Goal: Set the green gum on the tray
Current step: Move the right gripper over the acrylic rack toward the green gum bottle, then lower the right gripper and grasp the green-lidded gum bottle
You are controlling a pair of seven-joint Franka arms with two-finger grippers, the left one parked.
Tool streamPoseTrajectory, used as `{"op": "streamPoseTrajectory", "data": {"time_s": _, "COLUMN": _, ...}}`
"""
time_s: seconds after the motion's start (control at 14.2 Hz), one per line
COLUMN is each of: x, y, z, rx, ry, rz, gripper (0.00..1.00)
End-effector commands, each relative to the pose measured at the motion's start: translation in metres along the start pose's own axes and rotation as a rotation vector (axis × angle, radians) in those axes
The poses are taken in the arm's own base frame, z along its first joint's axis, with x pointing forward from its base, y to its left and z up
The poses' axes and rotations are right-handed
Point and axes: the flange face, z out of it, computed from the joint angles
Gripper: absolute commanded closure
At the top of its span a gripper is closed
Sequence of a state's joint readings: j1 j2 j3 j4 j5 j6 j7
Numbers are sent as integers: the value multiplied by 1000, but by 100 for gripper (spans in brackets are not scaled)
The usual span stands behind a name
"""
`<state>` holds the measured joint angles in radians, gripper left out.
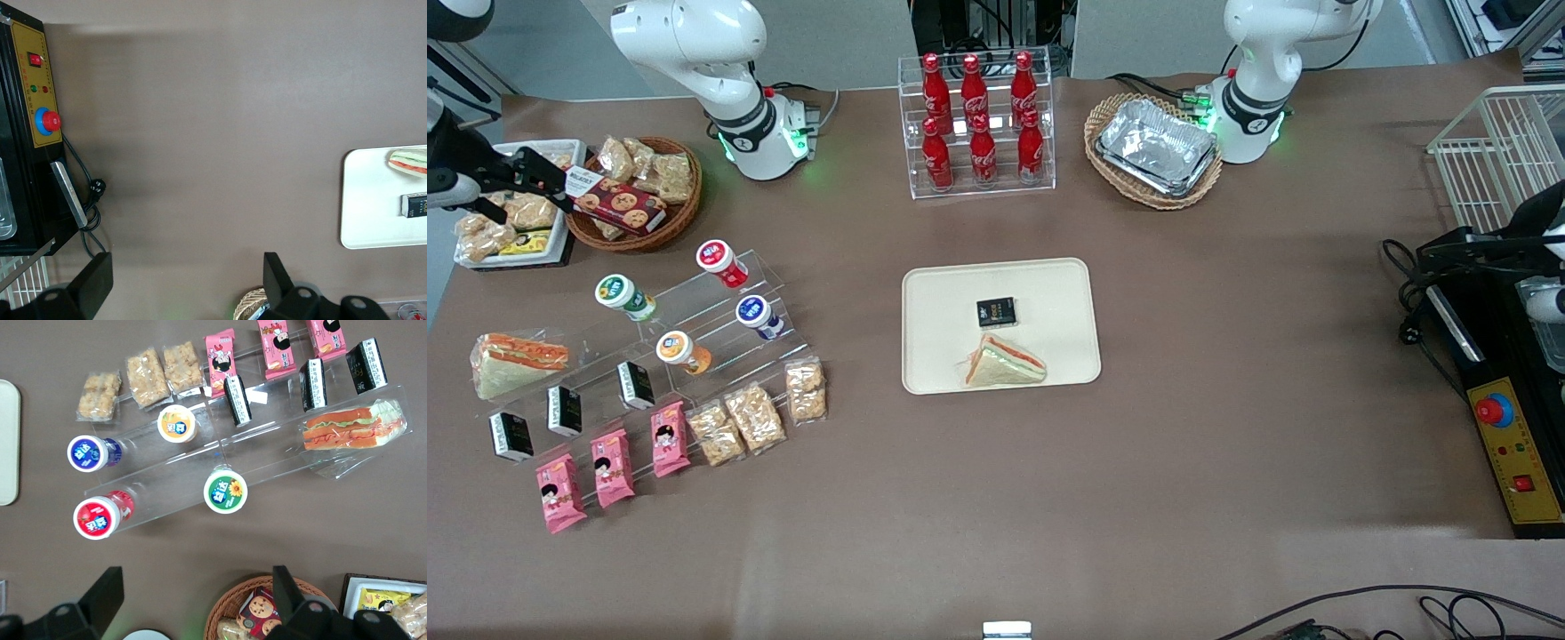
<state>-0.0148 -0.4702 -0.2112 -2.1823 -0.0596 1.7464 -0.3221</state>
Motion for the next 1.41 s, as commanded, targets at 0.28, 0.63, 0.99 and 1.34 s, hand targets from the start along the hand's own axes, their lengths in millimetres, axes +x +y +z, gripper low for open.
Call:
{"op": "streamPoseTrajectory", "data": {"time_s": 0.28, "x": 35, "y": 14, "z": 67, "rx": -27, "ry": -53, "rz": 11, "gripper": 0}}
{"op": "streamPoseTrajectory", "data": {"time_s": 0.63, "x": 49, "y": 30, "z": 149, "rx": -36, "ry": -65, "rz": 42, "gripper": 1}}
{"op": "streamPoseTrajectory", "data": {"time_s": 0.99, "x": 48, "y": 26, "z": 178, "rx": -38, "ry": -83, "rz": 77, "gripper": 1}}
{"op": "streamPoseTrajectory", "data": {"time_s": 1.34, "x": 40, "y": 21, "z": 187, "rx": -27, "ry": -101, "rz": 74, "gripper": 1}}
